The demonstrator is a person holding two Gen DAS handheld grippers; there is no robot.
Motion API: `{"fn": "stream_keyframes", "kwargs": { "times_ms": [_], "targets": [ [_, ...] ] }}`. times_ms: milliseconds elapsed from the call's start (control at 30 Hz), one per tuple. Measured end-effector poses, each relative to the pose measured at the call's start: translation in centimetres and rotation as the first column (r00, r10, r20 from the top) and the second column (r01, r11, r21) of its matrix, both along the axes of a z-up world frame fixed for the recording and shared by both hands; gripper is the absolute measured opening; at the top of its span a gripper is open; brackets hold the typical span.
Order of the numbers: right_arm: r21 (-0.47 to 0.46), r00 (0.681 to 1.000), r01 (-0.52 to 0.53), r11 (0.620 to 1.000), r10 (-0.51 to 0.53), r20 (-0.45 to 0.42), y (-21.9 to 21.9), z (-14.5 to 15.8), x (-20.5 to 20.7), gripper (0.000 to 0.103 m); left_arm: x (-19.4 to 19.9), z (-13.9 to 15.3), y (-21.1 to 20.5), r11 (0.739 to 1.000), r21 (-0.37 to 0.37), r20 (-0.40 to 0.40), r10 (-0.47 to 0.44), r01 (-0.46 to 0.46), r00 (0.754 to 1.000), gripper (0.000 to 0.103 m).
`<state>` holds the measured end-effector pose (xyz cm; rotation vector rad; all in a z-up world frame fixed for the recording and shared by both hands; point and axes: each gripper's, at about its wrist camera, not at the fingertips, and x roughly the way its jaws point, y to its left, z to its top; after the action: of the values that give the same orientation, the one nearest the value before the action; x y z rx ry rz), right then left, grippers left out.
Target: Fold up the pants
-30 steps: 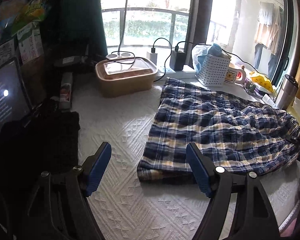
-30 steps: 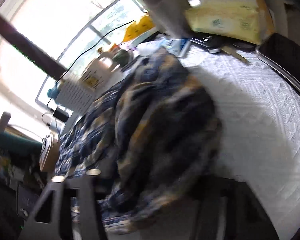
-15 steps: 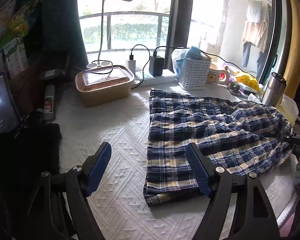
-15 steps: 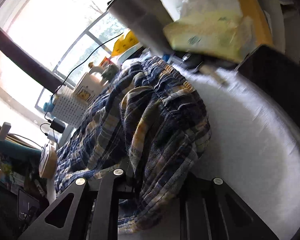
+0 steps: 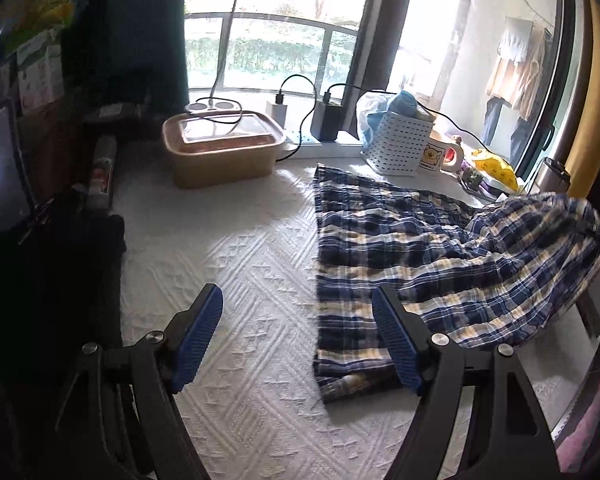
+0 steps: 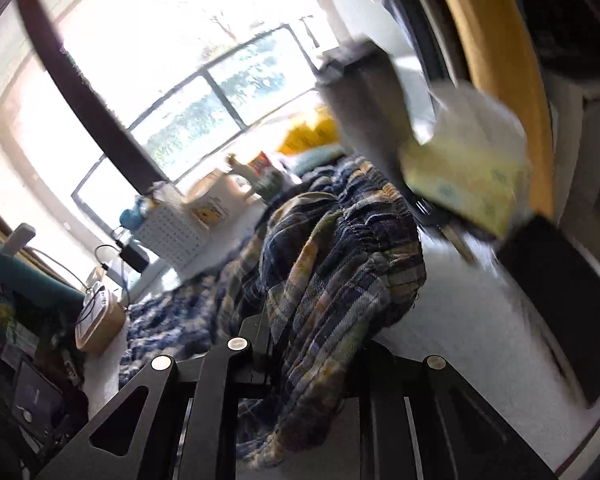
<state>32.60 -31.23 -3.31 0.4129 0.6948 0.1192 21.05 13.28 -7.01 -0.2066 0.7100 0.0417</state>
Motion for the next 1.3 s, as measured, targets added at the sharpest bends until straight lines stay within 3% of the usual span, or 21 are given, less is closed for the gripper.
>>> {"fn": "stream_keyframes", "kwargs": {
  "times_ms": [200, 367, 500, 667, 867, 933, 967, 1000, 1100, 1200, 1300],
  "targets": [
    [-0.133, 0.986, -0.122, 0.984, 0.135, 0.096, 8.7, 4.8, 0.6, 0.017, -1.0, 0.0, 2.4, 1.0, -0.03, 0.031, 0.01, -0.009, 0.999, 0.077],
    [-0.216, 0.952, -0.262, 0.94, 0.289, 0.103, 17.4, 5.4, 1.5, 0.017, -2.2, 0.2, 4.4, 0.999, -0.038, 0.051, 0.024, -0.022, 0.998, 0.077],
    [-0.264, 0.906, -0.398, 0.879, 0.422, 0.041, 24.6, 2.8, 2.1, 0.017, -3.2, 0.0, 5.7, 0.998, -0.035, 0.044, 0.045, -0.044, 0.998, 0.077],
    [-0.279, 0.818, -0.568, 0.774, 0.567, -0.092, 31.9, -2.6, 1.5, 0.017, -4.2, -0.3, 8.0, 0.993, -0.044, 0.032, 0.109, -0.108, 0.993, 0.077],
    [-0.278, 0.713, -0.701, 0.657, 0.653, -0.255, 35.9, -7.9, 0.2, 0.018, -4.5, -0.4, 8.8, 0.99, -0.033, 0.024, 0.138, -0.137, 0.99, 0.077],
    [-0.244, 0.686, -0.728, 0.641, 0.679, -0.261, 35.7, -8.6, -0.1, 0.025, -4.1, -0.4, 8.3, 0.992, -0.023, 0.02, 0.126, -0.126, 0.992, 0.077],
    [-0.224, 0.675, -0.738, 0.636, 0.694, -0.25, 35.3, -8.6, -0.4, 0.048, -3.8, -0.3, 8.0, 0.993, -0.017, 0.02, 0.116, -0.116, 0.993, 0.078],
    [-0.205, 0.667, -0.745, 0.635, 0.707, -0.233, 34.8, -8.4, -0.8, 0.063, -3.6, -0.2, 7.6, 0.994, -0.011, 0.02, 0.107, -0.107, 0.994, 0.078],
    [-0.193, 0.673, -0.74, 0.645, 0.715, -0.188, 32.7, -7.2, -1.7, 0.064, -2.5, 0.2, 6.5, 0.997, 0.005, 0.027, 0.081, -0.082, 0.996, 0.078],
    [-0.188, 0.702, -0.712, 0.677, 0.699, -0.139, 29.5, -5.9, -2.4, 0.064, -0.8, 0.7, 5.2, 0.999, 0.029, 0.043, 0.045, -0.046, 0.998, 0.078],
    [-0.223, 0.752, -0.653, 0.724, 0.654, -0.078, 26.2, -4.2, -2.3, 0.064, 1.2, 1.3, 3.1, 0.999, 0.047, 0.06, -0.023, 0.02, 0.998, 0.078]
  ]
}}
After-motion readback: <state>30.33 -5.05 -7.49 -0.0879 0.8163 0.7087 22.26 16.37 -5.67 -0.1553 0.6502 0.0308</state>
